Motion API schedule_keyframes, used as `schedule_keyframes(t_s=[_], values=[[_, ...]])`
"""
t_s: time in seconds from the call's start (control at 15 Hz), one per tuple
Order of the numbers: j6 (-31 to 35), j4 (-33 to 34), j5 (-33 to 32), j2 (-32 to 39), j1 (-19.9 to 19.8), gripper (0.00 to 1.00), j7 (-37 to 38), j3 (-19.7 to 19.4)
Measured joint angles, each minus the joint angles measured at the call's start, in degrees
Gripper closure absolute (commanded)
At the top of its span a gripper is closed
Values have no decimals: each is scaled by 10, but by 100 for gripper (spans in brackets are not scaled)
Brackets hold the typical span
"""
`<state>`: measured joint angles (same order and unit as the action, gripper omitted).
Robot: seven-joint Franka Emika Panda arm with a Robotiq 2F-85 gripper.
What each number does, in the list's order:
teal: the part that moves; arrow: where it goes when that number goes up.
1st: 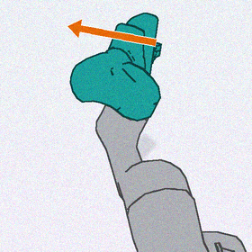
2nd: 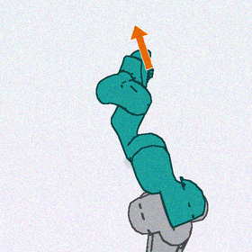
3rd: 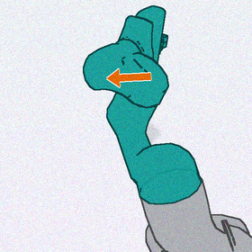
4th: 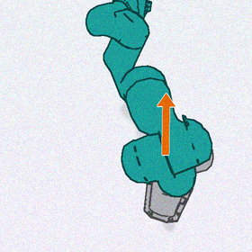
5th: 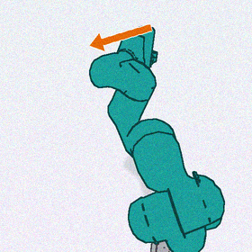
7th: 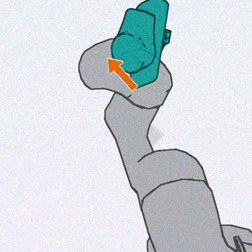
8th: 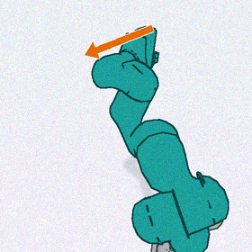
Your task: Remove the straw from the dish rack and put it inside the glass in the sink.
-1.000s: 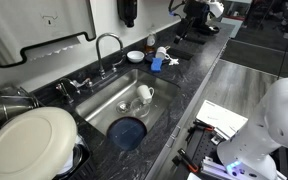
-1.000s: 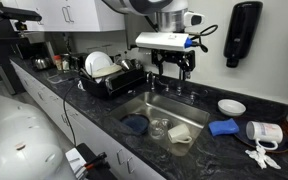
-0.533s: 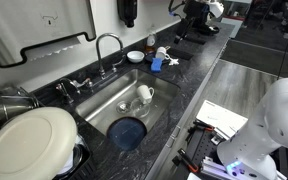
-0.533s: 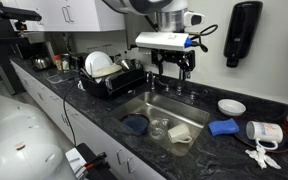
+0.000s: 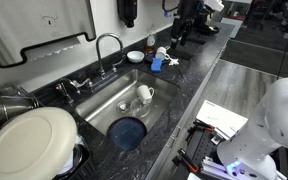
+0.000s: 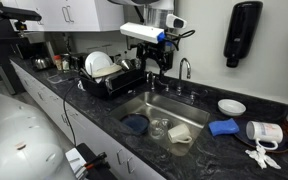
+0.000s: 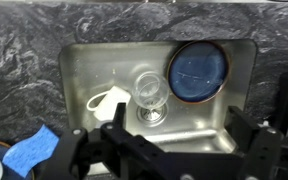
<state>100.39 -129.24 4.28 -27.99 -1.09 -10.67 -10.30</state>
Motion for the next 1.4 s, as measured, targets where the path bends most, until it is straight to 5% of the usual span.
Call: schedule_keyframes(t_s=[0.4,1.07,1.4], values=[[-84,74,128,50,15,0,183,67],[-83,77,130,52,12,0,191,71],[-90,60,193,59,13,0,293,95]])
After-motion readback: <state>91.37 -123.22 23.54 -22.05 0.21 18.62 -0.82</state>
